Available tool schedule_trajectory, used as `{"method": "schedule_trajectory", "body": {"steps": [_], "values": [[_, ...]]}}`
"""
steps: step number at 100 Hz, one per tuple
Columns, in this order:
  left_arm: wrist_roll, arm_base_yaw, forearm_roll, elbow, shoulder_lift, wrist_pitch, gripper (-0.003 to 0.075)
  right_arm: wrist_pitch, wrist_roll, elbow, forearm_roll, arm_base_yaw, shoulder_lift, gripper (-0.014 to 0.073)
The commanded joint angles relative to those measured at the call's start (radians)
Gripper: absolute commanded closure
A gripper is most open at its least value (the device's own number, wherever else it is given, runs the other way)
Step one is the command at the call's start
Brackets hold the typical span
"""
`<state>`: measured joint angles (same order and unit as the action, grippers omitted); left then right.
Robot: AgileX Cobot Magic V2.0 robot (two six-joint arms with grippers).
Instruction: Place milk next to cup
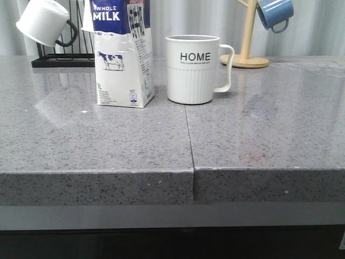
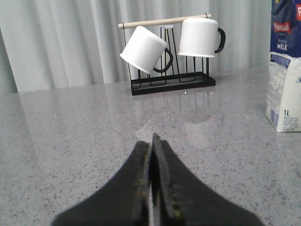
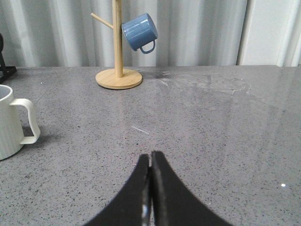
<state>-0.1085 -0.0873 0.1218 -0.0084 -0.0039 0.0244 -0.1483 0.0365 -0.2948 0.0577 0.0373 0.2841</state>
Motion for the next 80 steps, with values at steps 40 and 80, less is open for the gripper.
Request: {"method": "schedule_trajectory", "body": {"steps": [40, 80], "values": [[-0.011, 0.002, -0.014, 0.052, -0.034, -0.095, 0.0741, 0.085, 0.003, -0.025, -0.009, 0.004, 0.009, 0.0662], [-0.011, 0.002, -0.014, 0.052, -0.034, -0.095, 0.0741, 0.085, 0.003, -0.025, -0.009, 0.004, 0.009, 0.0662]]}}
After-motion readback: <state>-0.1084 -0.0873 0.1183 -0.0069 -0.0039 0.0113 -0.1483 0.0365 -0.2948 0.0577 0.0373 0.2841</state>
